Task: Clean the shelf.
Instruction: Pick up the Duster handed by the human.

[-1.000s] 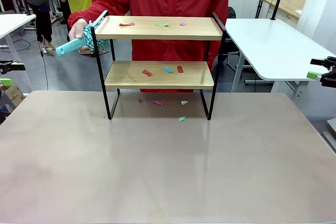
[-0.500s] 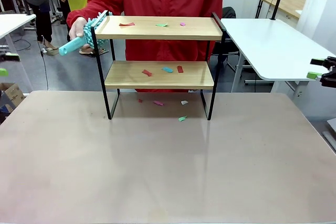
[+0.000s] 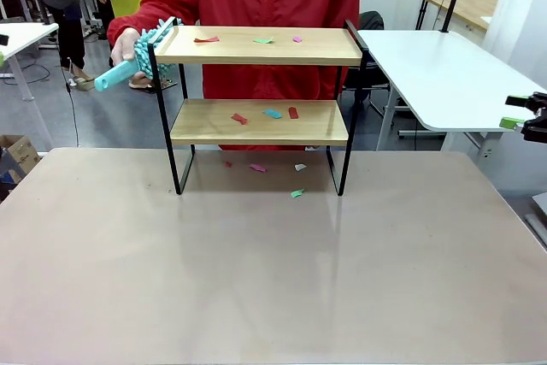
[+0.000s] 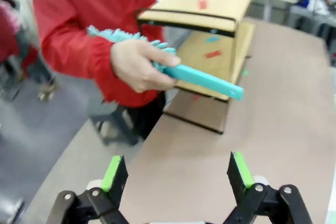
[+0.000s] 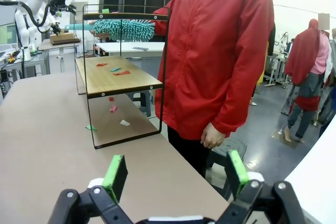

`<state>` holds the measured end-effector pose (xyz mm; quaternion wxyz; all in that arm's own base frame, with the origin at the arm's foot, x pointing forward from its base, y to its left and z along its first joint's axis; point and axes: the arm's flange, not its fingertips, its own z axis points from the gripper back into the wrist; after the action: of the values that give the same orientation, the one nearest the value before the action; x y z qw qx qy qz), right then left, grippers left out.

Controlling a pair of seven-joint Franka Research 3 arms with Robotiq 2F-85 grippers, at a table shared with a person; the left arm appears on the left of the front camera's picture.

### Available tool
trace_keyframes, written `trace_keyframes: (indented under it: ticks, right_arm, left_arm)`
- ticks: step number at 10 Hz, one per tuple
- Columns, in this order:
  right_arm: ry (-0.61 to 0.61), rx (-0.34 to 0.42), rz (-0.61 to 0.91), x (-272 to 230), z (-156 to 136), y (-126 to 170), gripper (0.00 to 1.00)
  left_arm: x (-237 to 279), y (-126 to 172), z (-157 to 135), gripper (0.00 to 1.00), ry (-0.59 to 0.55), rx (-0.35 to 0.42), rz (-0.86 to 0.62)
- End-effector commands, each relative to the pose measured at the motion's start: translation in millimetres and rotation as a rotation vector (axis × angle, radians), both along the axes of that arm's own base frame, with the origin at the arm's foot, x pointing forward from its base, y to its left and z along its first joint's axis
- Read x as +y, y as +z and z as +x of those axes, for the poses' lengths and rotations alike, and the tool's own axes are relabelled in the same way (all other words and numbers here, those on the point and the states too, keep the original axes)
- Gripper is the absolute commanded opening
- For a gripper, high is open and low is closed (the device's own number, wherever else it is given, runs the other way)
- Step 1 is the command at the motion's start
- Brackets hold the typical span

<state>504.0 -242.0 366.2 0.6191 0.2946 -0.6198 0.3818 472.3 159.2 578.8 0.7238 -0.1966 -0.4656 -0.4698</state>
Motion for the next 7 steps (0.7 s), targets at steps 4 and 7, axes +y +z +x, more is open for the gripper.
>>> trace_keyframes:
  ticks: [4, 7]
  right_arm:
    - [-0.001, 0.02, -0.005, 2, 1, 4, 1.0]
    - [-0.001, 0.02, -0.005, 2, 1, 4, 1.0]
  left_arm:
    - [-131, 11, -60, 1.0, 0.38, 0.101, 0.212]
    - [-175, 23, -71, 1.0, 0.507, 0.14, 0.164]
